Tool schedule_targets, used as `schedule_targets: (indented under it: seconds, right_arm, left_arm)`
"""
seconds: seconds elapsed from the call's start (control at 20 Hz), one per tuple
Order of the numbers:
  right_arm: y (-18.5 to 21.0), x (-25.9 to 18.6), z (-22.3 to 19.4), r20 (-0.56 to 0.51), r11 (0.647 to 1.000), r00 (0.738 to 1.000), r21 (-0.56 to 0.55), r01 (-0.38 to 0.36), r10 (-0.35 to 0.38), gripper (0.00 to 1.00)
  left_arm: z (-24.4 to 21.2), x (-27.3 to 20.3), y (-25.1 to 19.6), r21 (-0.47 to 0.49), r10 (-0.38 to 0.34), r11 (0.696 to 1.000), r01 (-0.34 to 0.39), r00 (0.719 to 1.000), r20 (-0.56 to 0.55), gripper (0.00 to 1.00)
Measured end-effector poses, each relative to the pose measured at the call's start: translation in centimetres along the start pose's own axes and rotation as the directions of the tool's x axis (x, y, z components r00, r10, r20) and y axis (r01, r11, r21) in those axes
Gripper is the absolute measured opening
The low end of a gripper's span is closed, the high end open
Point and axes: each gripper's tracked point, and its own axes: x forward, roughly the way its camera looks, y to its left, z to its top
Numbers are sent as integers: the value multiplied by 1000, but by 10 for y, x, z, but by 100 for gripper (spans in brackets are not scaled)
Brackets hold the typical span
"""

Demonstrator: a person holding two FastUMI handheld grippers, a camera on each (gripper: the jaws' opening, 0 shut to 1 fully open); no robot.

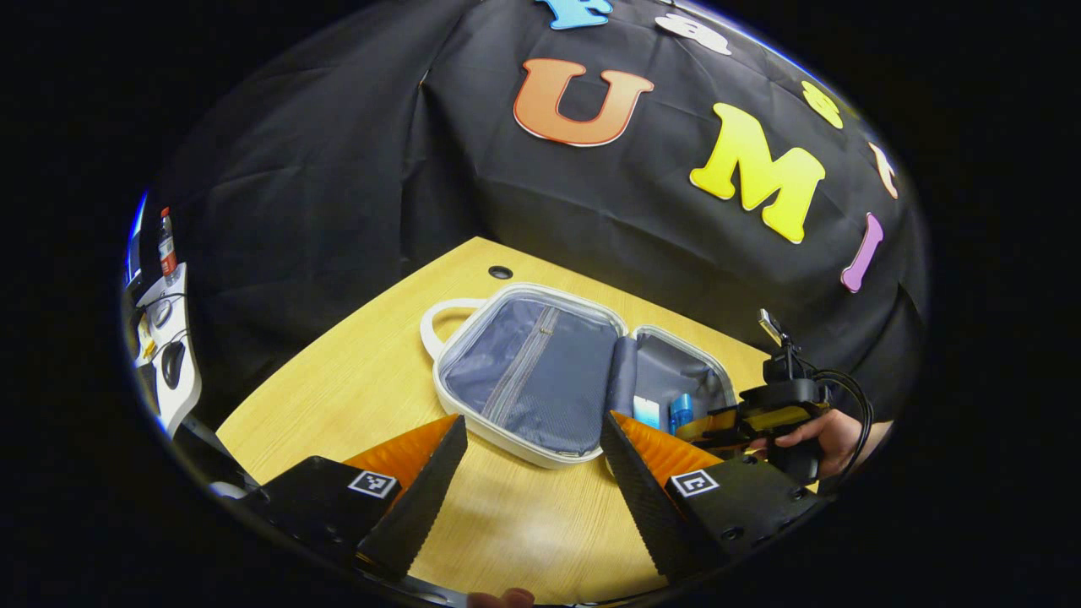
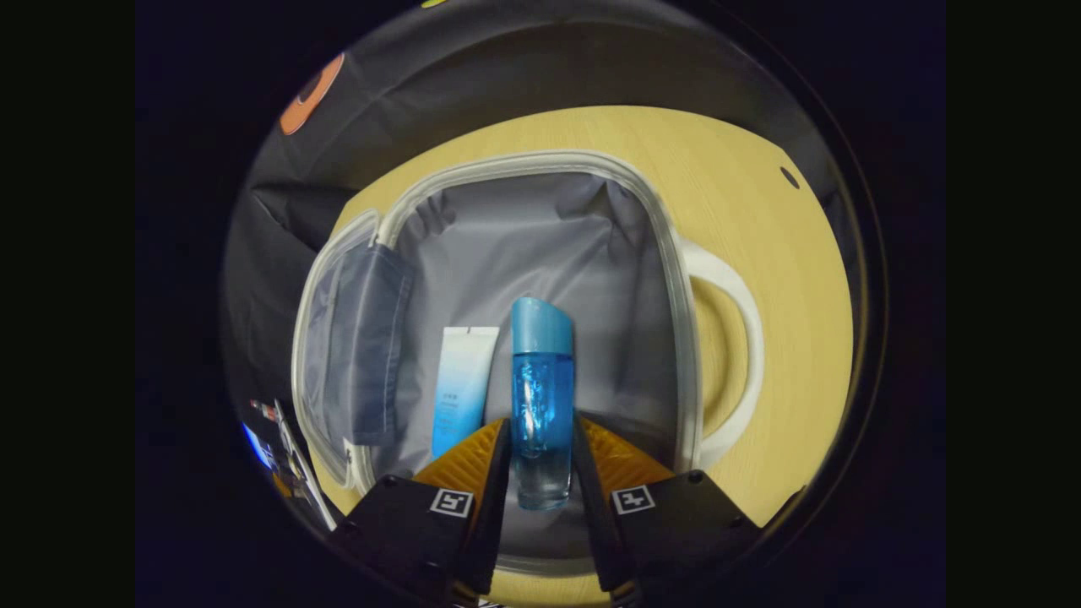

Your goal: First open the suitcase, pack the skin care products into it, and then close the suitcase.

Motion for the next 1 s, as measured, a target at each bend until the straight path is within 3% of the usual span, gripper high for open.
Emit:
schedule_targets:
  seconds: [0.15, 0.2, 0.4, 0.5, 0.7, 0.85, 1.0]
  right_arm:
    - [-5, -29, 4, 90, 994, 996, -113, -7, 17, 63]
    - [-6, -42, 6, 130, 986, 991, -167, -2, 24, 65]
    - [-6, -102, 26, 322, 934, 941, -357, 24, 99, 78]
    - [-8, -131, 27, 382, 910, 912, -413, 27, 147, 82]
    - [-30, -171, 25, 449, 882, 878, -466, 73, 165, 80]
    - [-55, -192, 26, 497, 880, 858, -456, 130, 131, 81]
    - [-75, -208, 22, 528, 888, 844, -428, 171, 92, 81]
  left_arm:
    - [11, 3, 14, 14, 0, 1000, 0, 1000, 15, 100]
    - [17, 4, 21, 14, 3, 1000, -3, 1000, 30, 100]
    - [38, 22, 52, -38, -16, 999, 19, 998, 66, 100]
    - [44, 36, 65, -103, -46, 993, 54, 996, 76, 100]
    - [50, 73, 91, -234, -107, 964, 123, 991, 80, 98]
    - [51, 112, 101, -321, -163, 931, 173, 985, 58, 98]
    - [47, 153, 121, -354, -156, 923, 151, 988, 13, 98]
